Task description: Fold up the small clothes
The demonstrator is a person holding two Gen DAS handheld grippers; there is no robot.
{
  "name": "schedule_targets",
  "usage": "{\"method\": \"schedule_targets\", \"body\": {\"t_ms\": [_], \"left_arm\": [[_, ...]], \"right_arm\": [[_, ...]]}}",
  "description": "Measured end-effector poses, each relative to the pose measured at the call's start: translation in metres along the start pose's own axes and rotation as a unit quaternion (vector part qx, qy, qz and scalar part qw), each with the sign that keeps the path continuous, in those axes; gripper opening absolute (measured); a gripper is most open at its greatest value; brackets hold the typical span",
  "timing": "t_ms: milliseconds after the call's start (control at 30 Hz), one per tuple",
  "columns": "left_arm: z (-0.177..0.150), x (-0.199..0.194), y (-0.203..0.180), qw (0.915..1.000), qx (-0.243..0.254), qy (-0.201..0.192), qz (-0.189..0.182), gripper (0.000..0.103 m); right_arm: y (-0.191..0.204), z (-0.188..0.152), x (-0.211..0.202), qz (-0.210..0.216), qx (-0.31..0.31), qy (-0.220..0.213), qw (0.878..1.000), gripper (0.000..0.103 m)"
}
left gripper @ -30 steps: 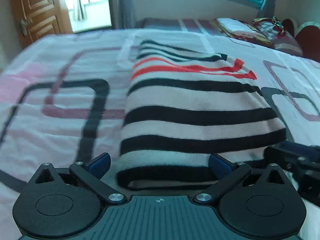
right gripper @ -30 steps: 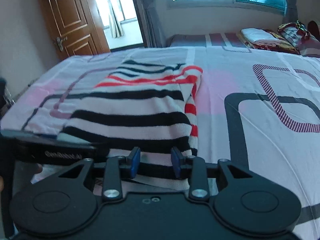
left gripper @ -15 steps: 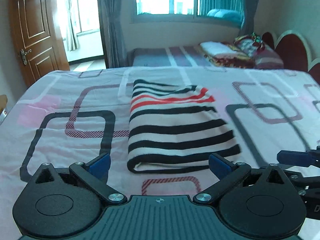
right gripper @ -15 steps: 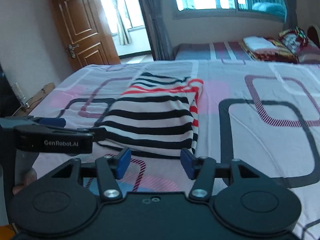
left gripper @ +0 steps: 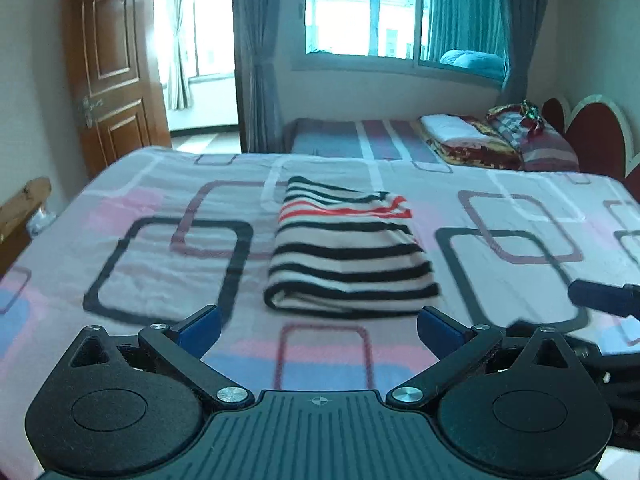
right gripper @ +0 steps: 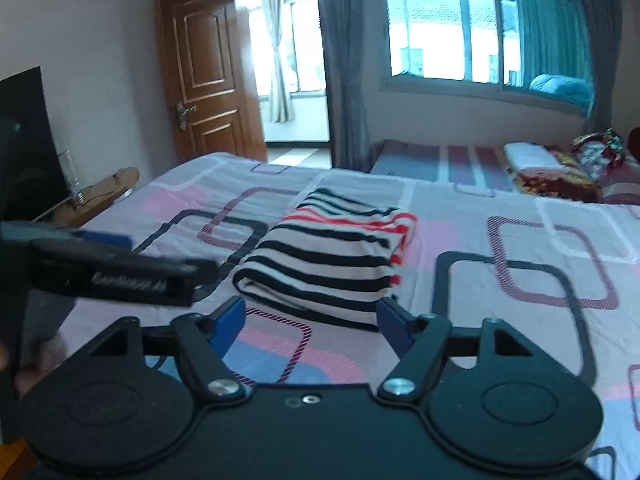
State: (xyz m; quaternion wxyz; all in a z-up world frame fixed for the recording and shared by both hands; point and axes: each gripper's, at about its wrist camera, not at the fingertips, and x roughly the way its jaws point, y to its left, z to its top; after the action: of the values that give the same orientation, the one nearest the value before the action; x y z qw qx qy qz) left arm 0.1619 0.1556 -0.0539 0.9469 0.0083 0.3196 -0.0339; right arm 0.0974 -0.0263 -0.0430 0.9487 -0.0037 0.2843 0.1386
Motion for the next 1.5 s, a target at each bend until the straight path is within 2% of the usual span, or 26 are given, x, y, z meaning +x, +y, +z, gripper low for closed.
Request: {"method": "schedule_targets", "body": {"t_ms": [33, 100, 267, 367, 533, 667, 967, 1500], "left_arm": [[-0.002, -0.008, -0.002, 0.9999, -0.009, 0.004, -0.004, 0.103], [-0.005, -0.021, -0.006, 0.9995, -0.025, 0.013, -0.014, 0.103], [-0.015, -0.063, -0.019, 0.9994, -0.033, -0.001, 0.006, 0.103], [-0.022, -0.083, -0.024, 0.9994, -0.032, -0.004, 0.015, 0.103], [-0.032, -0.108, -0.035, 0.9994, -0.021, -0.012, 0.026, 0.103], [-0.037, -0.122, -0.039, 0.9994, -0.013, -0.019, 0.027, 0.103], [-0.04, -0.135, -0.035, 0.999, -0.017, -0.025, 0.032, 0.103], [-0.044, -0.138, -0.033, 0.999, -0.017, -0.025, 0.032, 0.103]], "right_arm": [[-0.001, -0.001, -0.007, -0.008, -0.001, -0.007, 1.0, 0.078], [-0.003, -0.003, -0.022, -0.031, 0.001, -0.022, 0.999, 0.089], [-0.01, -0.002, -0.064, -0.067, 0.029, -0.048, 0.996, 0.102], [-0.011, -0.003, -0.088, -0.08, 0.035, -0.063, 0.994, 0.102], [-0.006, -0.01, -0.116, -0.1, 0.011, -0.08, 0.992, 0.102], [-0.007, -0.015, -0.13, -0.091, 0.018, -0.085, 0.992, 0.102], [-0.002, -0.019, -0.144, -0.097, 0.005, -0.106, 0.99, 0.102], [-0.002, -0.026, -0.144, -0.092, 0.01, -0.097, 0.991, 0.102]]}}
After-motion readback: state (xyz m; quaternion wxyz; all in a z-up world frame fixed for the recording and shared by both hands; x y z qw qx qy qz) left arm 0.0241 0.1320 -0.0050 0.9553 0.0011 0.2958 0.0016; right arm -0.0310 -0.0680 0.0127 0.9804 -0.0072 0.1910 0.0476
